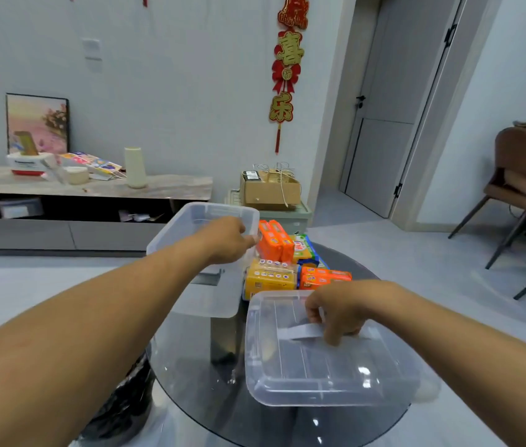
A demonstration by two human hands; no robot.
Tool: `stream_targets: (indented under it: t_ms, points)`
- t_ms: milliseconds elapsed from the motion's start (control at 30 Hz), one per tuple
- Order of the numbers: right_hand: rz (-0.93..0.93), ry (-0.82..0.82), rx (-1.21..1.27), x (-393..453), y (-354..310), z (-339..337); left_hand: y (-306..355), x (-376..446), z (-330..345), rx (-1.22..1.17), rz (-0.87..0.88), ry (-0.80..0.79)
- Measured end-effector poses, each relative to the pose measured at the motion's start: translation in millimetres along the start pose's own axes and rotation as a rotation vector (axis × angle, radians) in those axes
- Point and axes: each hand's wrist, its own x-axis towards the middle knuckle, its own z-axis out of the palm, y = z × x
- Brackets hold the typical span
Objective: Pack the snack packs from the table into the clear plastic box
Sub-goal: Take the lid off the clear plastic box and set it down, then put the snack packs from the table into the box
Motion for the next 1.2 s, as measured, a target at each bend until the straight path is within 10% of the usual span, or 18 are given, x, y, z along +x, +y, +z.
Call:
stream_targets:
  t_ms: [700, 1000, 1200]
  points:
    - [-0.017, -0.083, 0.200, 50.1, -13.5, -3.6, -56.6, 20.4, 19.6, 0.131, -0.039, 0.108]
    - [0.176, 0.741, 0.314, 94.4, -24.3, -87.1, -57.3, 22.0, 16.0, 0.143, 0.025, 0.279]
    - [0.213, 0.591, 0.437, 156.1, -43.3, -102.7, -90.5, 34.1, 6.9, 0.198, 0.098, 0.472]
